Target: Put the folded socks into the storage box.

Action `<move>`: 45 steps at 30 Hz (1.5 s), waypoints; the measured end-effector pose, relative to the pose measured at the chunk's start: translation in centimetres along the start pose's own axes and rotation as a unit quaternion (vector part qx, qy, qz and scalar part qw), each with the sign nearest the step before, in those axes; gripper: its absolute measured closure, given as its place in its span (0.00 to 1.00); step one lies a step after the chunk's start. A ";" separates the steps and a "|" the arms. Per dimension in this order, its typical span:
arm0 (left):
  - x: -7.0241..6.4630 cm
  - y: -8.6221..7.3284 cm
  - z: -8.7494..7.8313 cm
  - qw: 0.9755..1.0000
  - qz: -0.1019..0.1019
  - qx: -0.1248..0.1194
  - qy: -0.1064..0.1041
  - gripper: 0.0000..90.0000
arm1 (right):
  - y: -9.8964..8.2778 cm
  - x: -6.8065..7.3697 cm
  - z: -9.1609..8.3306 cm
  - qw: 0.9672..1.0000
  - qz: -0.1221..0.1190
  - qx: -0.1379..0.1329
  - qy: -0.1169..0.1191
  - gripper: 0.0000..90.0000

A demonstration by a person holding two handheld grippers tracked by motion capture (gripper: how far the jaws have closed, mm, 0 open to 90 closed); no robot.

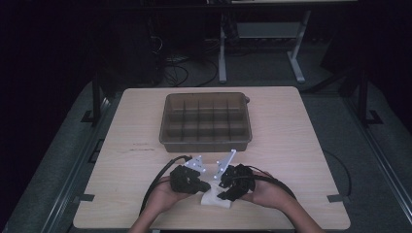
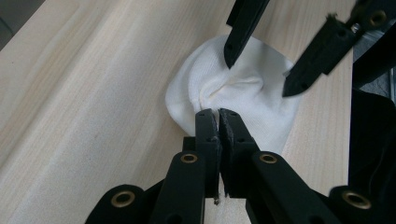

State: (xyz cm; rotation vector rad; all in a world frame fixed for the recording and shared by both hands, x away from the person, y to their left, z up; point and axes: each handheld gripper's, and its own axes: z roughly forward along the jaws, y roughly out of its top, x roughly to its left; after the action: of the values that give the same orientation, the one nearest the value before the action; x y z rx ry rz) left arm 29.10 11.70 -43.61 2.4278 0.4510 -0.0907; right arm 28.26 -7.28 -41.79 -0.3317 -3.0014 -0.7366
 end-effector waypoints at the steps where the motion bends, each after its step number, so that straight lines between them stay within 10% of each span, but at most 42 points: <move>1: 0.0 0.0 0.0 1.000 -0.001 -0.001 0.000 0.97 | 0.1 0.0 0.1 1.000 -0.001 0.001 -0.001 0.63; 26: 0.3 -0.1 -0.8 1.000 -0.004 -0.008 0.004 0.94 | 0.1 0.1 2.4 1.000 -0.013 0.017 -0.017 0.42; 45: 1.0 -2.0 -3.1 0.999 -0.020 -0.024 0.024 0.90 | 0.4 0.2 2.7 0.998 -0.030 0.032 -0.055 0.60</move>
State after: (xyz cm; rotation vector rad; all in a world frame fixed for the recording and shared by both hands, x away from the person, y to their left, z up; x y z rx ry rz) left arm 29.17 15.40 -42.59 2.3778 0.5178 -0.0376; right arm 28.17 -5.66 -43.94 -0.2912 -3.1426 -0.6465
